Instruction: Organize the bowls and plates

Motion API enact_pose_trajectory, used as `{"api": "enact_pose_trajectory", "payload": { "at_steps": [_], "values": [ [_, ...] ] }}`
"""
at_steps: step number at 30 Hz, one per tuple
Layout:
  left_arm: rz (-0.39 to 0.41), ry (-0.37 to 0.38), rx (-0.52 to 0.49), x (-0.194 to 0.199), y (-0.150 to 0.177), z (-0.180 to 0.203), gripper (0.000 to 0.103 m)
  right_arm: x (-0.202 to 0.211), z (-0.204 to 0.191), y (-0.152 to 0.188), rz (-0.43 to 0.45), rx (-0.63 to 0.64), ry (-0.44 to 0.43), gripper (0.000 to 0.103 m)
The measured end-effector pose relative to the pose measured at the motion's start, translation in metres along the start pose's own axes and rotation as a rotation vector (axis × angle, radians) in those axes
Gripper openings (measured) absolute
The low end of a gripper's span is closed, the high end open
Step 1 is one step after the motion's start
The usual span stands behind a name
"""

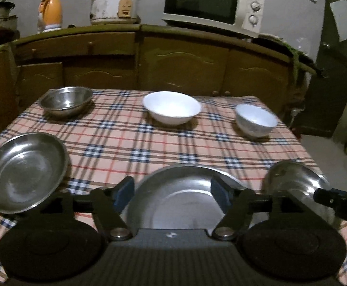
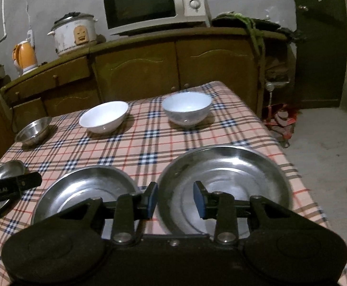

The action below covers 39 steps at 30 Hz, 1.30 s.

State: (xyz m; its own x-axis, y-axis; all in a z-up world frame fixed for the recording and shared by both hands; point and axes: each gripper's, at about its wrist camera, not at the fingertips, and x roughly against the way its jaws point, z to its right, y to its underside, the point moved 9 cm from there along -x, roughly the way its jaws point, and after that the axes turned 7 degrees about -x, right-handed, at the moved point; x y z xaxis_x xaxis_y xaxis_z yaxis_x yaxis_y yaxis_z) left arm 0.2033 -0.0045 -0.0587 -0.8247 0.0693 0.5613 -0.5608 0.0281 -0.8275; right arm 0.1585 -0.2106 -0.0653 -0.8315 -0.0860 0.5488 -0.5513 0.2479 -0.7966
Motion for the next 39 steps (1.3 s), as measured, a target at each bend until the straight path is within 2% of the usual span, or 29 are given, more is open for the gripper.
{"api": "enact_pose_trajectory", "payload": {
  "at_steps": [9,19,25,29,34,39],
  "values": [
    [0.009,0.047,-0.061,0.003,-0.004,0.041,0.083,0.015,0.035,-0.007,0.023,-0.029,0.034,0.042],
    [0.005,0.078,-0.113,-0.008,-0.008,0.081,0.089,0.010,0.081,-0.013,0.030,-0.072,0.089,0.044],
    [-0.010,0.104,-0.149,-0.020,-0.007,0.105,0.089,0.003,0.103,-0.014,0.015,-0.078,0.116,0.052],
    [-0.021,0.116,-0.161,-0.030,-0.006,0.114,0.090,-0.004,0.115,-0.011,0.000,-0.102,0.122,0.063],
    [-0.045,0.124,-0.163,-0.047,-0.004,0.121,0.091,-0.018,0.128,-0.005,-0.038,-0.137,0.138,0.063],
    [-0.068,0.145,-0.168,-0.064,-0.005,0.130,0.091,-0.030,0.132,-0.006,-0.072,-0.165,0.118,0.065]
  ]
}}
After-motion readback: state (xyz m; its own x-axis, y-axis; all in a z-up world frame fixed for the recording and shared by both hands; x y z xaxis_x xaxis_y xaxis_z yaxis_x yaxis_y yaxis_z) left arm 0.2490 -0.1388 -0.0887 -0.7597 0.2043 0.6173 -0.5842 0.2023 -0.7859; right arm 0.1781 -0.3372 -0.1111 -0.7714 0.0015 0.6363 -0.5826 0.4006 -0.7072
